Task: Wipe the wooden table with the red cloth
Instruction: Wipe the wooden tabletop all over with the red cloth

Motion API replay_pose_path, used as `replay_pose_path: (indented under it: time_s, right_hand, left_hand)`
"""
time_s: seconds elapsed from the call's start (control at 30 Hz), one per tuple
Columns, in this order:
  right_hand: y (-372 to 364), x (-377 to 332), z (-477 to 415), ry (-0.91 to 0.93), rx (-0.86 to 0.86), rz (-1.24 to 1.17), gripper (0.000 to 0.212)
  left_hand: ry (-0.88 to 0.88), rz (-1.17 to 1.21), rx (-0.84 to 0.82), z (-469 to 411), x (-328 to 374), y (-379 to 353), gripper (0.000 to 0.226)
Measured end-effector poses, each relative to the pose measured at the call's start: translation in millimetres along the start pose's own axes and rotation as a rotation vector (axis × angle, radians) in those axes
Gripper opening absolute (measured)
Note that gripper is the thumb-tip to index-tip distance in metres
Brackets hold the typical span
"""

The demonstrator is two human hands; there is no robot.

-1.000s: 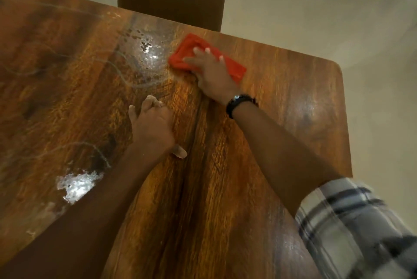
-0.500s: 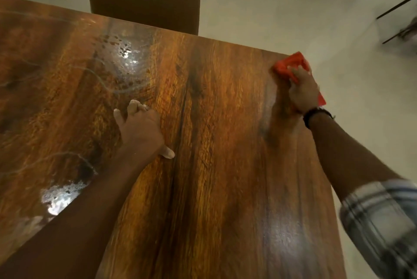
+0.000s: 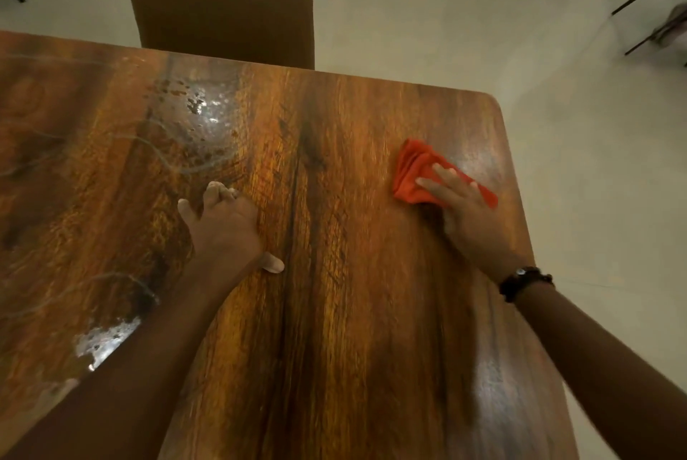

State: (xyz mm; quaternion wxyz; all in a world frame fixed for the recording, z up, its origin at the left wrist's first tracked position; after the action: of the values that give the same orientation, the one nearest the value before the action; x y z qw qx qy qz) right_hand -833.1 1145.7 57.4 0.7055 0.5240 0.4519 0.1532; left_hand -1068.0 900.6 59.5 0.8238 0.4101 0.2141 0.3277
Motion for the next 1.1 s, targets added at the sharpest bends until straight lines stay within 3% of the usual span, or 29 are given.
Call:
replay_pose_path:
  time_s: [0.13,0.23,0.37,0.53,0.63,0.73,0.83,0.93,1.1]
  right_hand:
    - [41.6,81.6,-55.8,-0.281,0.133,-0.033,0.042]
    - [36.8,67.1,-108.1,-0.371,0.186,-0.087,0.047]
    - [-19.2,-42.2,-87.3,-0.157,0.072,-0.092,0.05]
    - [-79.9,-143.3,71.5,0.158,-0.097,-0.112,0.054]
    - [-90.4,-142.6,173.6,0.29,-0.169,-0.036,0.072]
    - [-65.8,-92.7,219.2,0.222,-0.144,0.017,0.076]
    - [-31.2,-37.2,215.5,0.0,-0.095,-0.071,0.056]
    - [-13.9,-15.6,180.5,-0.206,0.03,-0.194,0.044]
    - [-50.6,-73.1,133.6,-0.221,0.057,-0.181,0.04]
  left_hand:
    - [0.009,0.082,-0.003,1.1,0.6,-0.8,0.122]
    - [0.006,0.078,-0.009,5.2,2.1,-0.2,0.119]
    - [-0.015,0.079,0.006,8.0,1.7,-1.0,0.123]
    - [-0.007,0.05,0.025,10.4,-2.9,-6.3,0.129]
    - [-0.019,0.057,0.031,9.0,-5.3,-10.5,0.131]
    - [-0.031,0.086,0.058,9.5,-7.2,-13.4,0.13]
    - [-0.06,0.166,0.179,21.7,-8.1,-15.0,0.113]
    - [-0.093,0.196,0.37,55.1,-6.0,-23.4,0.077]
    - [-0.155,0.336,0.567,139.1,-7.1,-68.2,0.04]
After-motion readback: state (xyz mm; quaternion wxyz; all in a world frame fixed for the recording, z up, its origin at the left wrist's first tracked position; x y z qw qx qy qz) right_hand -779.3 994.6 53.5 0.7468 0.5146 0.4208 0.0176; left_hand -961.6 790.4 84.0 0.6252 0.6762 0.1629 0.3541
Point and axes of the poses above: each hand's wrist, its own z-axis away from the middle knuckle, its own y-axis out of the back of the hand, x = y × z, the point moved 10 cm from there along -z, towards the middle knuckle, and after that the axes turned 3 degrees about -z, right-handed, at the moved point
